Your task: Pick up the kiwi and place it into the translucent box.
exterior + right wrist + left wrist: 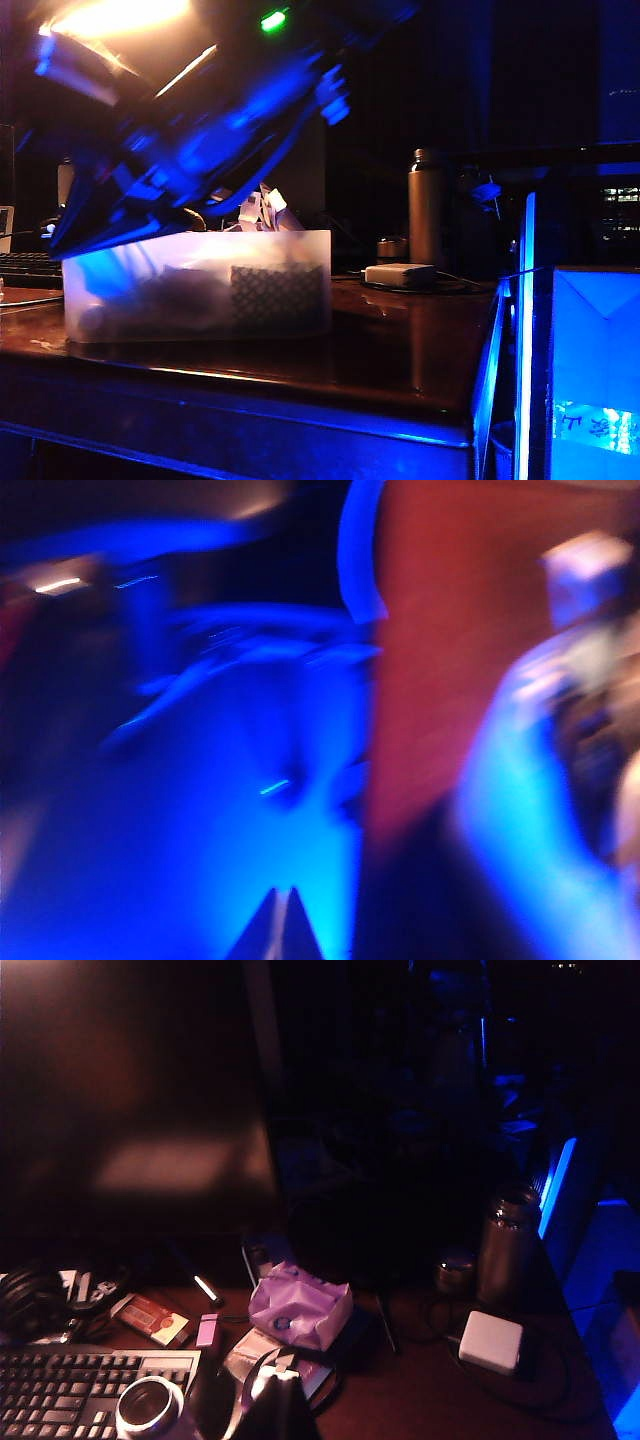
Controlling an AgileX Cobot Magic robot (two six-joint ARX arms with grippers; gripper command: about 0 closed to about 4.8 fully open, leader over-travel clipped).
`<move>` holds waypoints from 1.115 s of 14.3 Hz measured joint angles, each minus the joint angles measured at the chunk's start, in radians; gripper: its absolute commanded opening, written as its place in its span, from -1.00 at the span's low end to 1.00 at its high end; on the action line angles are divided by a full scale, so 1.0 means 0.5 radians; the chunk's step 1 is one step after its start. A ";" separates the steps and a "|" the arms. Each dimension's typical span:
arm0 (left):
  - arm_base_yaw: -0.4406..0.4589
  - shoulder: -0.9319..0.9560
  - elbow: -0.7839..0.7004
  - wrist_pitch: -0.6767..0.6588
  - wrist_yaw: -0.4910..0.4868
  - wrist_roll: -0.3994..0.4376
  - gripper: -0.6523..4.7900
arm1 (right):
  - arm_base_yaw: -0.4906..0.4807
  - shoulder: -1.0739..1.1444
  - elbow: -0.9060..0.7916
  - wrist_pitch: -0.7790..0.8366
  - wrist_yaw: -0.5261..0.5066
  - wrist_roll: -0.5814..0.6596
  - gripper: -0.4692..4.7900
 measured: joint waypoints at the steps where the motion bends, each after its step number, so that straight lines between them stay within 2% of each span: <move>1: 0.000 -0.024 -0.001 -0.011 0.000 0.001 -0.78 | 0.002 0.041 0.001 0.076 0.096 0.002 -0.83; 5: 0.000 -0.076 -0.001 -0.054 -0.001 0.001 -0.78 | -0.014 0.204 0.056 0.132 0.460 -0.001 -0.83; 9: -0.001 -0.147 -0.001 -0.075 -0.053 0.001 -0.78 | -0.073 0.217 0.172 0.132 0.597 0.000 -0.83; 12: -0.001 -0.220 -0.001 -0.096 -0.106 0.001 -0.78 | -0.117 0.217 0.205 0.147 0.638 0.000 -0.83; 14: -0.001 -0.273 -0.001 -0.109 -0.106 0.002 -0.78 | -0.105 0.162 0.205 0.117 0.533 0.000 -0.83; 16: -0.001 -0.353 -0.001 -0.161 -0.106 0.006 -0.78 | -0.072 -0.108 0.205 0.104 0.477 -0.008 -0.83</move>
